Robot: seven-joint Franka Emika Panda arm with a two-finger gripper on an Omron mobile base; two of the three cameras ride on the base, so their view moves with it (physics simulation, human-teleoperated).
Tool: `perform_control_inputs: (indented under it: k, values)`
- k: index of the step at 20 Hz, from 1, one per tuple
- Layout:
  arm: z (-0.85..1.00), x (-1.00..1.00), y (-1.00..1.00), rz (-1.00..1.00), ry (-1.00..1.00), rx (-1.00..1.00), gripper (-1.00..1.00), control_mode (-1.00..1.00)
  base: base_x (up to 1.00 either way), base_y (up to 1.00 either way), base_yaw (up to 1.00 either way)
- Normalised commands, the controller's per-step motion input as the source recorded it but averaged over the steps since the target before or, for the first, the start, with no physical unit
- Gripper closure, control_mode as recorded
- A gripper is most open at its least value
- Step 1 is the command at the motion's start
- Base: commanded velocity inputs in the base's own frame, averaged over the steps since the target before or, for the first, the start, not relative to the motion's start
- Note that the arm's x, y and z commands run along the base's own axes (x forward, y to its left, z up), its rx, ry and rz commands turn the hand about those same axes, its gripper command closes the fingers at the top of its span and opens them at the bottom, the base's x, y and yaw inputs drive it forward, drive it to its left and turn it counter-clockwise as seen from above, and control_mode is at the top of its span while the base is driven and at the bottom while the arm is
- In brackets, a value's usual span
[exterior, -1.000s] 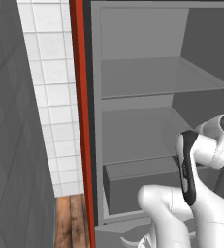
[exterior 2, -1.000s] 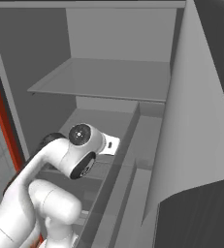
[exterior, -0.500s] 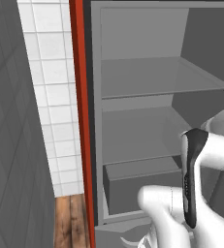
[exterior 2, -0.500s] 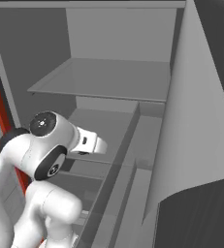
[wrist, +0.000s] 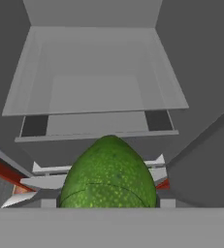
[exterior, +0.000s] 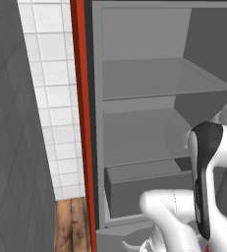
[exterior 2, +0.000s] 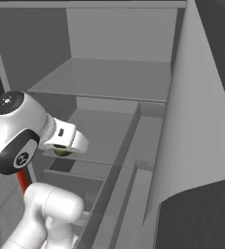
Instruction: Gather the cucumber and avocado from the fridge and place them on a tray on the dining counter. Then gather the fishs from the fridge and place them on the other tray.
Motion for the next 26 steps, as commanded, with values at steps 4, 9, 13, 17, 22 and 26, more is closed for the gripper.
perform_control_inputs:
  k: [4, 9, 13, 17, 22, 26]
  values:
    - [0.23, -0.25, 0.16, 0.00, 0.03, 0.00, 1.00, -1.00, 0.00, 0.00, 0.00]
    - [0.03, -0.05, 0.18, 0.00, 0.00, 0.00, 1.00, -1.00, 0.00, 0.00, 0.00]
    - [0.00, 0.00, 0.07, 0.00, 0.00, 0.00, 1.00, -1.00, 0.00, 0.00, 0.00]
    - [0.00, 0.00, 0.16, 0.00, 0.00, 0.00, 1.00, -1.00, 0.00, 0.00, 0.00]
    - [0.00, 0.00, 0.06, 0.00, 0.00, 0.00, 1.00, -1.00, 0.00, 0.00, 0.00]
    - [0.00, -0.14, 0.01, 0.00, 0.00, 0.00, 1.00, 1.00, -0.45, 0.00, 0.00]
